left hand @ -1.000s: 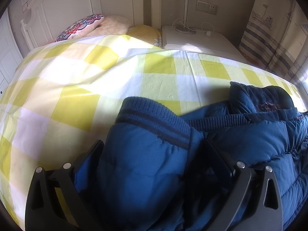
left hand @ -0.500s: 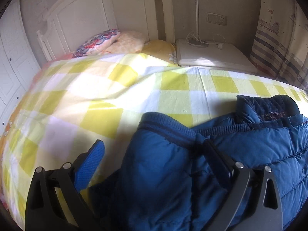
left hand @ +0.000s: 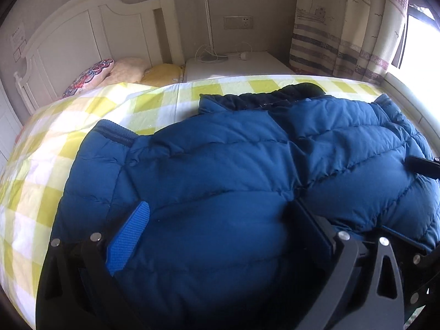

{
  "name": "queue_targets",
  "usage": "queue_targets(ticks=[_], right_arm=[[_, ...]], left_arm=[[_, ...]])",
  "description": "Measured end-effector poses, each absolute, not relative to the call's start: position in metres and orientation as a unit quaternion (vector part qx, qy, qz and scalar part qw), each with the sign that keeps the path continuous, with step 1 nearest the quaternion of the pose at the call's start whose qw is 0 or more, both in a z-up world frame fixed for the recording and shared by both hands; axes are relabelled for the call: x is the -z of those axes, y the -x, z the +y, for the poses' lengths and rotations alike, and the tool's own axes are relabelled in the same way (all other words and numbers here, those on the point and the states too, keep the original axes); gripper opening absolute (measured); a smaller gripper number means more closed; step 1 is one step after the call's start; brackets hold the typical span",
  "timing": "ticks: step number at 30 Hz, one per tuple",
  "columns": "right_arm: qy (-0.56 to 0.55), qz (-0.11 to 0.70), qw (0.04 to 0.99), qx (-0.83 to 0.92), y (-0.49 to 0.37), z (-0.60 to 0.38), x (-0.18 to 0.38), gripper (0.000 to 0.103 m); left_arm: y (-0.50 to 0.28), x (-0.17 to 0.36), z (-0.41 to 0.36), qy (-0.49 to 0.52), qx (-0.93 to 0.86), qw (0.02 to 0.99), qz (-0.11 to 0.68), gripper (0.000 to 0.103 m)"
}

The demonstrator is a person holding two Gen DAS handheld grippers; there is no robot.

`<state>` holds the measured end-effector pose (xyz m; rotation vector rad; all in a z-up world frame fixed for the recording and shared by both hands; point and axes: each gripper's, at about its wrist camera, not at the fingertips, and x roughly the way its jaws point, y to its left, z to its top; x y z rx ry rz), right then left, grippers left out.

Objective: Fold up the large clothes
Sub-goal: 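Release the jacket and smooth the folded bundle with both tools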

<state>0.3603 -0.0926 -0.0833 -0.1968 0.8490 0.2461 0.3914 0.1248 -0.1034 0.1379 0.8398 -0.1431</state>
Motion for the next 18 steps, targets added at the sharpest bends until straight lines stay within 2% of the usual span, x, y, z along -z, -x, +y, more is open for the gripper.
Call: queue_targets(ticks=[5, 8, 10, 13, 18], right_arm=[[0.081, 0.388, 0.917, -0.036, -0.369, -0.15, 0.068, 0.098], [0.008, 0.409, 0.913, -0.002, -0.383, -0.206, 0.085, 0.098], [-0.079, 0.412, 0.907, -0.04, -0.386, -0.236, 0.103, 0.099], [-0.118, 0.409, 0.904, -0.051, -0.385, -0.246, 0.109, 0.099], [-0.144, 0.409, 0.899, -0.065, -0.387, -0.252, 0.112, 0.099]], left_arm=[[-0.385, 0.091, 0.164, -0.086, 0.036, 0.921, 0.377, 0.101], [-0.393, 0.092, 0.202, -0.067, -0.014, 0.919, 0.388, 0.101], [-0.398, 0.101, 0.225, -0.037, -0.027, 0.914, 0.402, 0.101], [-0.398, 0.11, 0.247, 0.026, -0.003, 0.913, 0.408, 0.101], [-0.402, 0.113, 0.249, 0.032, -0.003, 0.913, 0.407, 0.101]])
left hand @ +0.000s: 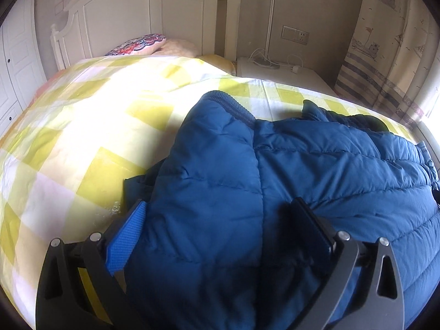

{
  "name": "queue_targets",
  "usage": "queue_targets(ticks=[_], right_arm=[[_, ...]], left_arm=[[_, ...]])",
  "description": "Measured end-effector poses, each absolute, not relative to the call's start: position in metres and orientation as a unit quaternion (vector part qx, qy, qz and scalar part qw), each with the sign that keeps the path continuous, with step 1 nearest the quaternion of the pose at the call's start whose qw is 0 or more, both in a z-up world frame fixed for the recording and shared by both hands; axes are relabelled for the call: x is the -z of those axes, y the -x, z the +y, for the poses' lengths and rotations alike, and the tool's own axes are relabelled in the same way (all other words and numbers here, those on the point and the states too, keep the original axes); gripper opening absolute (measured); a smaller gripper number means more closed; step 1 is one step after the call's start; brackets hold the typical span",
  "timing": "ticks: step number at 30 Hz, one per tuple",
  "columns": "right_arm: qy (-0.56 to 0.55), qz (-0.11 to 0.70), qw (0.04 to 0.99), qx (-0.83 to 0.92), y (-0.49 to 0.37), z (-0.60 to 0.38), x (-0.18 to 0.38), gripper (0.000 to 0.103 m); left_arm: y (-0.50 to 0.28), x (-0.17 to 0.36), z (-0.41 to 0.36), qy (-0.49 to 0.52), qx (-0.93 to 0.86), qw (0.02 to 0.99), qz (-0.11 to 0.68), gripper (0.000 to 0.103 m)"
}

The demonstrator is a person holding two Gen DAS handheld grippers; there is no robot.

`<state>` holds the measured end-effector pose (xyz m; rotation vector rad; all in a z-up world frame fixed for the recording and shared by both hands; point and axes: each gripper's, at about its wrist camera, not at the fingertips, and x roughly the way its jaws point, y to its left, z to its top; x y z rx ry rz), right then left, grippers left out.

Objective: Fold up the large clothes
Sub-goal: 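Release the jacket and smooth the folded bundle with both tools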

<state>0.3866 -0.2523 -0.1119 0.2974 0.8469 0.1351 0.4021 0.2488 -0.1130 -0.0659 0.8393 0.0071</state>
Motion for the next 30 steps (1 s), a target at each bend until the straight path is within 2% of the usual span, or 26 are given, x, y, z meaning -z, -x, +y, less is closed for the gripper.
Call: queue_targets(ticks=[4, 8, 11, 13, 16, 19, 25, 30], right_arm=[[-0.109, 0.405, 0.907, -0.019, -0.377, -0.242, 0.098, 0.098], [-0.031, 0.33, 0.943, -0.025, -0.333, -0.195, 0.055, 0.098], [0.016, 0.315, 0.946, -0.072, -0.312, -0.149, 0.038, 0.098], [0.065, 0.334, 0.935, -0.102, -0.307, -0.113, 0.046, 0.098], [0.112, 0.369, 0.914, -0.127, -0.306, -0.073, 0.083, 0.098], [0.097, 0.355, 0.92, -0.132, -0.303, -0.081, 0.092, 0.098], [0.033, 0.353, 0.934, -0.051, -0.29, -0.15, 0.072, 0.098], [-0.069, 0.381, 0.921, -0.04, -0.289, -0.207, 0.103, 0.098]], left_arm=[[-0.399, 0.105, 0.245, 0.021, -0.021, 0.912, 0.409, 0.101], [-0.36, 0.071, 0.216, 0.0, -0.014, 0.933, 0.359, 0.1], [-0.332, 0.052, 0.175, -0.027, 0.025, 0.943, 0.33, 0.1], [-0.321, 0.052, 0.144, -0.059, 0.048, 0.942, 0.327, 0.1], [-0.32, 0.08, 0.111, -0.1, 0.052, 0.927, 0.357, 0.101], [-0.314, 0.105, 0.114, -0.098, 0.054, 0.93, 0.35, 0.101], [-0.293, 0.09, 0.174, -0.075, -0.002, 0.939, 0.336, 0.101], [-0.305, 0.109, 0.248, 0.04, 0.004, 0.924, 0.381, 0.101]])
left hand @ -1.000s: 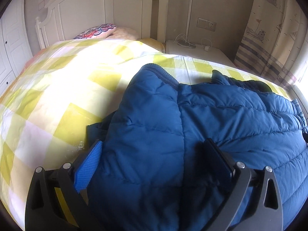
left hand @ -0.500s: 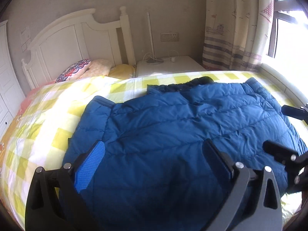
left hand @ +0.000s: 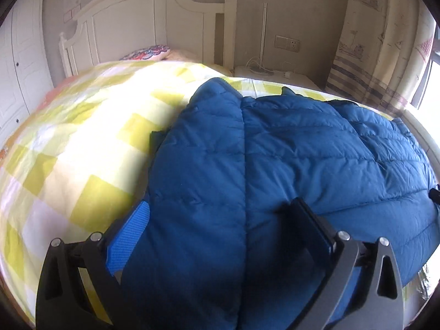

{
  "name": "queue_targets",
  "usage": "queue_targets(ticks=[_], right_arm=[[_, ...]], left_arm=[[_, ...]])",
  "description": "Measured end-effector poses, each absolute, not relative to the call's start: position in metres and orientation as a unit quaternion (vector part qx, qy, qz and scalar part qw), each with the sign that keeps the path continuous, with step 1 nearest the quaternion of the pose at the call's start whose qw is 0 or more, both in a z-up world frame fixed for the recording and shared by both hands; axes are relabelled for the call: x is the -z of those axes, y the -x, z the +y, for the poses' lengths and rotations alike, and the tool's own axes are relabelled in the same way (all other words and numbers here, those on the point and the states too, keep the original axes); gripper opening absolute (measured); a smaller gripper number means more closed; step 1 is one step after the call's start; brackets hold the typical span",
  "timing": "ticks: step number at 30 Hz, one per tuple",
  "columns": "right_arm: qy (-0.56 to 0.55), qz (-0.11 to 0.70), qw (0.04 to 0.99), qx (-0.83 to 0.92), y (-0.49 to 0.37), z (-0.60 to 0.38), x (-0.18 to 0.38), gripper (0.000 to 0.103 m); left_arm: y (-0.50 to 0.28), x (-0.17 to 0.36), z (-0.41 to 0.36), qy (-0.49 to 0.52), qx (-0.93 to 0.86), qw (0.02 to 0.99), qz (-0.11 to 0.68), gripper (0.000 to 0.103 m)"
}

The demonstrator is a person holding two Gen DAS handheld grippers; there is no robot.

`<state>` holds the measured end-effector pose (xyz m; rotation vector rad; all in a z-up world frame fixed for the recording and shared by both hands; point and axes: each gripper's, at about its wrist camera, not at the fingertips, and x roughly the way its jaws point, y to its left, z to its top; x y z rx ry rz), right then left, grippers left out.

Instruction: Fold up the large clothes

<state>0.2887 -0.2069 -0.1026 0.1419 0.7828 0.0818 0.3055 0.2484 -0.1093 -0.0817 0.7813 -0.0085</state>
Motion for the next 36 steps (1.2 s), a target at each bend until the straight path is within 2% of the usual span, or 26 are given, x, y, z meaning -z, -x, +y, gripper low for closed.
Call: queue_targets(ticks=[4, 9, 14, 18, 22, 29, 36], right_arm=[[-0.05, 0.383, 0.922, -0.025, -0.292, -0.196, 0.112, 0.099], [-0.059, 0.388, 0.919, -0.038, -0.294, -0.199, 0.115, 0.099], [-0.047, 0.376, 0.925, 0.001, -0.279, -0.191, 0.09, 0.098], [-0.008, 0.332, 0.942, -0.054, -0.248, -0.156, 0.066, 0.098], [0.052, 0.369, 0.925, -0.076, -0.248, -0.123, 0.099, 0.098], [0.06, 0.36, 0.928, -0.077, -0.248, -0.124, 0.111, 0.099], [0.018, 0.351, 0.936, -0.01, -0.227, -0.175, 0.09, 0.098]], left_arm=[[-0.308, 0.116, 0.238, 0.004, -0.021, 0.924, 0.382, 0.101], [-0.314, 0.119, 0.246, 0.036, -0.016, 0.919, 0.392, 0.101], [-0.299, 0.102, 0.235, 0.026, -0.046, 0.919, 0.391, 0.1], [-0.259, 0.076, 0.19, -0.005, 0.02, 0.938, 0.345, 0.1], [-0.25, 0.096, 0.141, -0.085, 0.047, 0.929, 0.357, 0.101], [-0.255, 0.118, 0.144, -0.08, 0.053, 0.926, 0.365, 0.101], [-0.229, 0.096, 0.189, -0.054, 0.007, 0.937, 0.345, 0.101]])
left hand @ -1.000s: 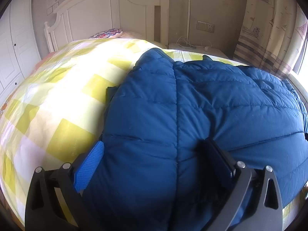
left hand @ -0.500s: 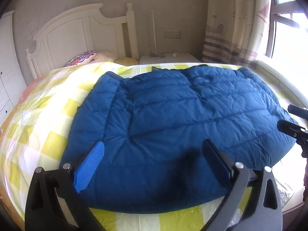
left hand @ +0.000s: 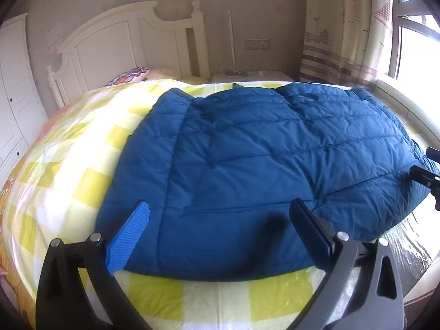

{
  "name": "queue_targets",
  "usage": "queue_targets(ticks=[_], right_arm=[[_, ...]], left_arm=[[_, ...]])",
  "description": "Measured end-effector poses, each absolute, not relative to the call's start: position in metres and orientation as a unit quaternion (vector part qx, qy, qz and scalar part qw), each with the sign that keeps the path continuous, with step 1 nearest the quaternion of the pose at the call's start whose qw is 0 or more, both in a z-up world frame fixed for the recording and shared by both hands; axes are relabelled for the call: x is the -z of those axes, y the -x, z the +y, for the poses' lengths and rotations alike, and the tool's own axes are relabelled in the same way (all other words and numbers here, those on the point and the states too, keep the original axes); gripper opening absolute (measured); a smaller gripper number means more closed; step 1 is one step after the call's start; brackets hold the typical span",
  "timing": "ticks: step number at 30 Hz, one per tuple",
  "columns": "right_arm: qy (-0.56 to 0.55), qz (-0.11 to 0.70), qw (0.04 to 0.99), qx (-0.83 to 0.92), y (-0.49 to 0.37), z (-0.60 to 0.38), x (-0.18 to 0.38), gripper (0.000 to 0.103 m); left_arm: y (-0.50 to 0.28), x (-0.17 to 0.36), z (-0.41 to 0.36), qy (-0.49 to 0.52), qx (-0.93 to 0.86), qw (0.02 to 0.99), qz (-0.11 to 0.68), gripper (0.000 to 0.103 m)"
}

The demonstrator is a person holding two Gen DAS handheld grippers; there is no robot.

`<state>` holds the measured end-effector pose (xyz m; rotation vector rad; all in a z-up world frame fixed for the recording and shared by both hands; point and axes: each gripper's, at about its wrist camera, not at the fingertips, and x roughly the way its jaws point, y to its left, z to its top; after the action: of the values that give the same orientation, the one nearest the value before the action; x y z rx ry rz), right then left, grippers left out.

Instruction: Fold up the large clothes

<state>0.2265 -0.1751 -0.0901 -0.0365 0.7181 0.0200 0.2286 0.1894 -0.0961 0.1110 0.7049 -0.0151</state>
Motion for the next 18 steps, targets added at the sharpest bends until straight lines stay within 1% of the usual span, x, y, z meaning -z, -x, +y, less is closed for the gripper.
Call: queue_targets(ticks=[2, 3, 5, 9, 13, 18], right_arm=[[-0.036, 0.374, 0.927, -0.015, -0.227, -0.203, 0.103, 0.098], [-0.066, 0.377, 0.924, -0.027, -0.226, -0.214, 0.109, 0.098], [-0.074, 0.379, 0.922, -0.033, -0.227, -0.217, 0.113, 0.098], [-0.066, 0.383, 0.921, -0.027, -0.23, -0.212, 0.115, 0.099], [-0.079, 0.389, 0.917, -0.035, -0.228, -0.219, 0.11, 0.098], [-0.141, 0.367, 0.919, -0.024, -0.198, -0.231, 0.097, 0.098]], left_arm=[[-0.233, 0.105, 0.215, -0.039, -0.016, 0.93, 0.365, 0.101], [-0.236, 0.111, 0.228, -0.014, -0.009, 0.926, 0.377, 0.101], [-0.238, 0.116, 0.245, 0.029, 0.01, 0.922, 0.385, 0.101], [-0.238, 0.119, 0.237, 0.002, -0.005, 0.925, 0.379, 0.101], [-0.237, 0.122, 0.241, 0.011, -0.002, 0.926, 0.376, 0.101], [-0.237, 0.123, 0.241, 0.011, -0.002, 0.926, 0.379, 0.101]])
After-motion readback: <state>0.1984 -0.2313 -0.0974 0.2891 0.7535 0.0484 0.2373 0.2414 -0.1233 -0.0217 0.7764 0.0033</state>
